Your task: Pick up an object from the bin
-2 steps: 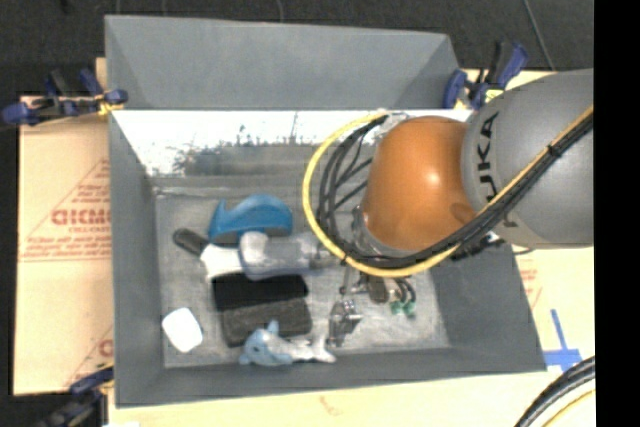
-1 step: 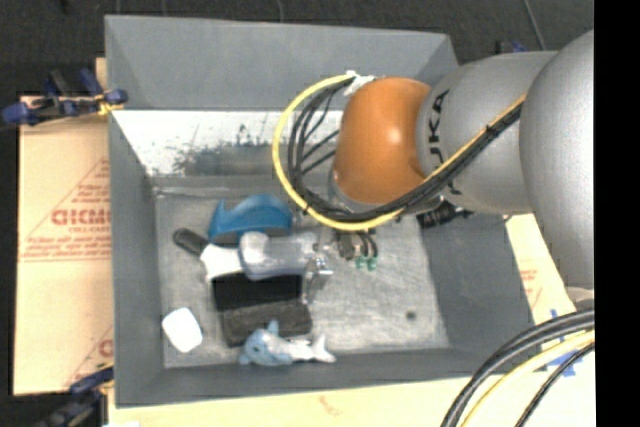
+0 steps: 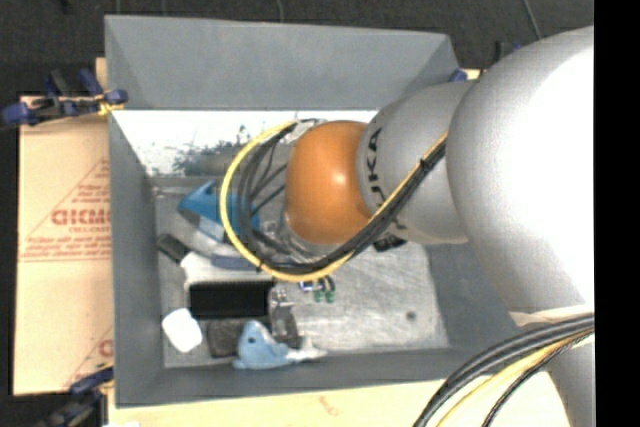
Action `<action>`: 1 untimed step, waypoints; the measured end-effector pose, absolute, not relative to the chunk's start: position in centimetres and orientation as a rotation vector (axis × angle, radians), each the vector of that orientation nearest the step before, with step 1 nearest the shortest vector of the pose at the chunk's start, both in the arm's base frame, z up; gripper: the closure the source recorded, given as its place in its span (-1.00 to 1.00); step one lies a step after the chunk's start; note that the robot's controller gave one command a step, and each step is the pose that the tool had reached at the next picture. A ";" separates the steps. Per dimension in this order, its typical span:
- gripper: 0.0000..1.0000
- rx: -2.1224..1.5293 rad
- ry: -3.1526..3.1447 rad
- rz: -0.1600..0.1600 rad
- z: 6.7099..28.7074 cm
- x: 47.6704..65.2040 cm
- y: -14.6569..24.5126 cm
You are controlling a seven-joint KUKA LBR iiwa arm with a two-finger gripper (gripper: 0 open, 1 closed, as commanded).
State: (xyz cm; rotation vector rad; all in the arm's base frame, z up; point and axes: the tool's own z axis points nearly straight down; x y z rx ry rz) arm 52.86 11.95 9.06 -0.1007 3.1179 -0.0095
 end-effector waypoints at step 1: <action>1.00 -0.001 3.132 -0.011 8.0 52.4 15.1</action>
Offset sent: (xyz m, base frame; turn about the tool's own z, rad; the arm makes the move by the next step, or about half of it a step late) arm 0.0000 0.0000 0.0000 0.0000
